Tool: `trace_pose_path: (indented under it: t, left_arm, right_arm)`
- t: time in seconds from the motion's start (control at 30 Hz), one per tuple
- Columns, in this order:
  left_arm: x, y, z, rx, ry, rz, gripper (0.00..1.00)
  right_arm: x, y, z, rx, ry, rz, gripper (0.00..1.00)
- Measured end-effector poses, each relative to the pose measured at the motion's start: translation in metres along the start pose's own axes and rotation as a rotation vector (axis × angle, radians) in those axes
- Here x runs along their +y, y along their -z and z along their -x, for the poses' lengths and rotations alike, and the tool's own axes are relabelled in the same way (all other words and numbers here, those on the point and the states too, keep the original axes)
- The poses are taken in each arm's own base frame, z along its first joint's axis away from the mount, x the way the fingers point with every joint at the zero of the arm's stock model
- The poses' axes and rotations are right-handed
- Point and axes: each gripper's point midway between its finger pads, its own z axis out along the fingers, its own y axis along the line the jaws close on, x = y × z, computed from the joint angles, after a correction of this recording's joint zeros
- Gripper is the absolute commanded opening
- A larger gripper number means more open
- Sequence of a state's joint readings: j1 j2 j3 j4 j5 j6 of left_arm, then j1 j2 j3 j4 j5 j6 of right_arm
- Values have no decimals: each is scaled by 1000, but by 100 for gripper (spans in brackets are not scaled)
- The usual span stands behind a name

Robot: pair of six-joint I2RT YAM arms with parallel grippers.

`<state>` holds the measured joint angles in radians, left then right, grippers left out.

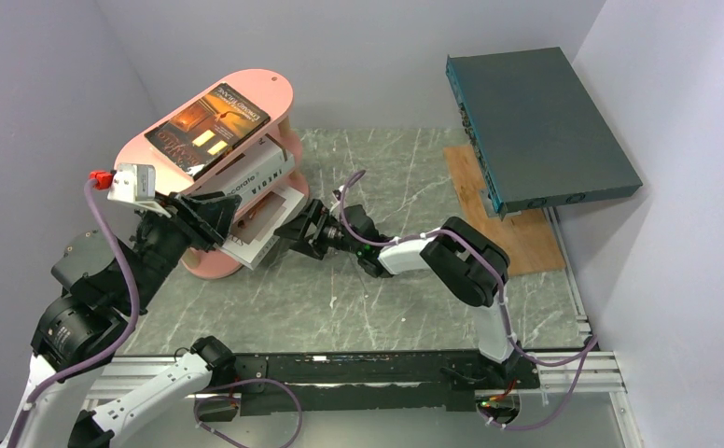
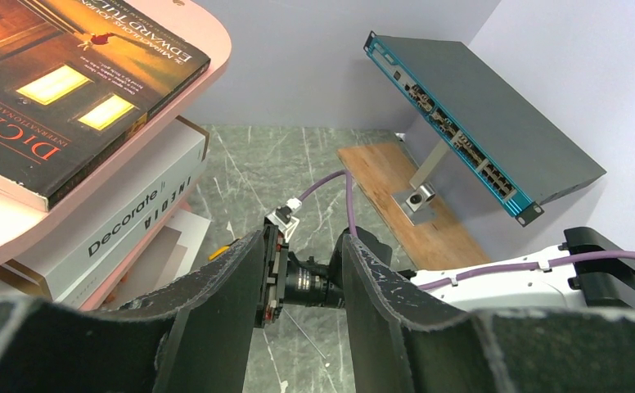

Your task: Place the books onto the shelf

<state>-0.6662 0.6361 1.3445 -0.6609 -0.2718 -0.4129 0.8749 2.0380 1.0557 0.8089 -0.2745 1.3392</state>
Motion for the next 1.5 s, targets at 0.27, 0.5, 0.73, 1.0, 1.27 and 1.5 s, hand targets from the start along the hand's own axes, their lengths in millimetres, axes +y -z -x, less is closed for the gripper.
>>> trace_pose_path:
  t: [0.27, 0.5, 0.73, 1.0, 1.27, 1.5]
  left_arm:
    - [0, -1, -1, 0, 0, 0, 46]
    - [0, -1, -1, 0, -4, 0, 46]
    - [0, -1, -1, 0, -4, 0, 46]
    - [1, -1, 0, -2, -4, 3, 46]
    - [2, 3, 1, -13, -1, 4, 46]
    - [5, 5, 0, -10, -3, 12, 46]
  right_arm:
    - [18, -2, -18, 69, 26, 85, 66]
    - [20, -19, -23, 98, 36, 111, 51]
    - [17, -33, -24, 111, 38, 121, 47]
    - [35, -47, -19, 106, 51, 158, 47]
    - [39, -62, -14, 96, 54, 176, 46]
    - [37, -61, -14, 93, 61, 179, 46]
